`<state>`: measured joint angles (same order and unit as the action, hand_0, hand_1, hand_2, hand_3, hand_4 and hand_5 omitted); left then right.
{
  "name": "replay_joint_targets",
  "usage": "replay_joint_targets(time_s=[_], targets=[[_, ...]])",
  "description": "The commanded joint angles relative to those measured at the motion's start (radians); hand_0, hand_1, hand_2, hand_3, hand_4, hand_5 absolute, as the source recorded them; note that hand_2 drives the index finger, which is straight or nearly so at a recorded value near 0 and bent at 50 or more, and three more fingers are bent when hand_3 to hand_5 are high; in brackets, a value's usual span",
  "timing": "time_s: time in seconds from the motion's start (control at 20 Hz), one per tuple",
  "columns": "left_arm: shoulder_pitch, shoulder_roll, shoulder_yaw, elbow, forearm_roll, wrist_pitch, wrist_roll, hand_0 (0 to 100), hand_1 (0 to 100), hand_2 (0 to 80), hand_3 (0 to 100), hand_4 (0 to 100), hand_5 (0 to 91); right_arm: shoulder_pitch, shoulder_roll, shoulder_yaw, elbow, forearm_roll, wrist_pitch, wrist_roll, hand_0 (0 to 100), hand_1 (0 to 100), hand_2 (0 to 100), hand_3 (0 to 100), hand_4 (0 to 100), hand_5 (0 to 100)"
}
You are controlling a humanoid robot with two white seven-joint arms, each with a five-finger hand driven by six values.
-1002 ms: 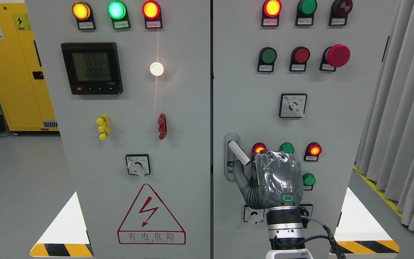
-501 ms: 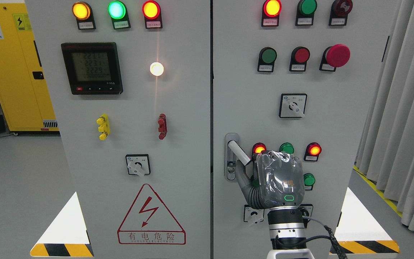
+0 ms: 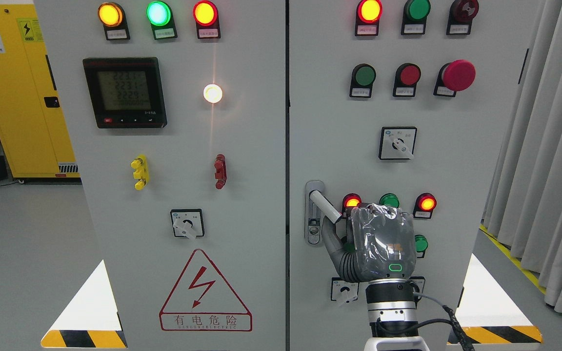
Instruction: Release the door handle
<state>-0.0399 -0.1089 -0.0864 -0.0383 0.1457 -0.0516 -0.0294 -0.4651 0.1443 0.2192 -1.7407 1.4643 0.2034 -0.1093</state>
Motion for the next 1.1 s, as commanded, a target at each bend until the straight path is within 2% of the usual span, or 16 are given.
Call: replay_joint_targets(time_s=[0.0, 1.05], targets=[[0.000, 0.000, 0.001, 0.000, 0.000, 0.001, 0.000, 12, 56, 0.0, 0, 0, 0.0, -0.003, 0.000, -0.011, -0.005, -0.004, -0.001, -0.001, 63, 40, 100, 100, 100, 100], [0.000, 0.000, 0.001, 0.000, 0.000, 0.001, 0.000, 12, 56, 0.0, 0, 0, 0.0, -0.018, 0.000, -0.021, -0.005, -0.005, -0.001, 0.003, 64, 39, 100, 100, 100, 100]])
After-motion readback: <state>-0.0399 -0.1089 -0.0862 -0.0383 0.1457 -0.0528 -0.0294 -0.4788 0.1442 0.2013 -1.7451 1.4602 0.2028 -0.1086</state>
